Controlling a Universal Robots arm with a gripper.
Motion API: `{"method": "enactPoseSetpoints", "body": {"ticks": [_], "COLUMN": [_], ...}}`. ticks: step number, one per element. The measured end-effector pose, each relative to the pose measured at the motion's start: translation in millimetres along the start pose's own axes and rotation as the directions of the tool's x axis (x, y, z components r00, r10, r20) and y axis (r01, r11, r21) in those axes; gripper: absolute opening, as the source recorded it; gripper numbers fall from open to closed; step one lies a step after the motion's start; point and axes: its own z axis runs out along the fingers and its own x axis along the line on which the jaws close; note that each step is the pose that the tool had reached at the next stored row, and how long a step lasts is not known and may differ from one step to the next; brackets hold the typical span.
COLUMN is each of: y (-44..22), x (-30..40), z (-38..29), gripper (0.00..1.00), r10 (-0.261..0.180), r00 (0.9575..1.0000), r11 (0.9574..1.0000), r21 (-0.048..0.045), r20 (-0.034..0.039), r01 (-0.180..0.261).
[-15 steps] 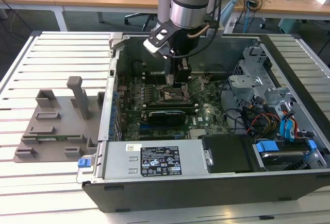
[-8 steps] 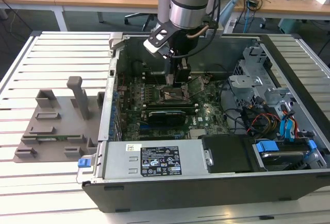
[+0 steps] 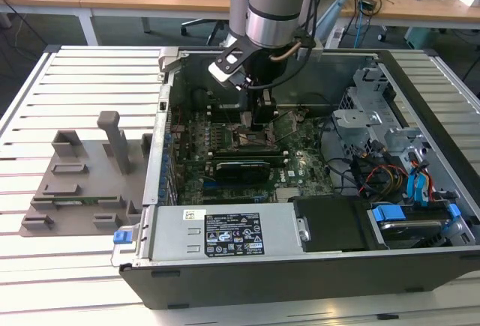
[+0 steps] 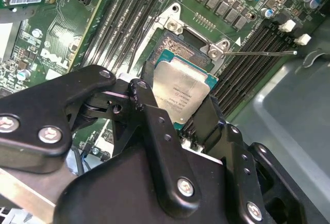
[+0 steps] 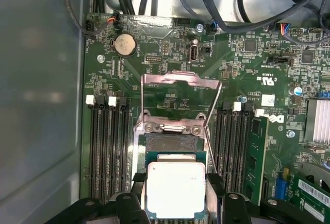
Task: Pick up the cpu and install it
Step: 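Place the cpu into insertion slot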
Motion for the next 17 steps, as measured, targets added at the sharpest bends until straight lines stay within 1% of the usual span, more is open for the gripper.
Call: {"method": "enactPoseSetpoints", "body": {"ticks": [2, 3, 8, 17], "y": [0.0, 0.0, 0.0, 0.2], "x": [0.0, 0.0, 0.0, 0.1], "z": [0.6, 0.6, 0.8, 4.7], "gripper": [0.55, 0.55, 0.55, 0.55], "r10": [0.003, 0.004, 0.005, 0.006], "r00": [1.0, 1.0, 1.0, 1.0], "r11": [1.0, 1.0, 1.0, 1.0], "r21": [0.0003, 0.0003, 0.0002, 0.0002], "r20": [0.0034, 0.0039, 0.0038, 0.0038], "r01": [-0.003, -0.004, -0.005, -0.006]}}
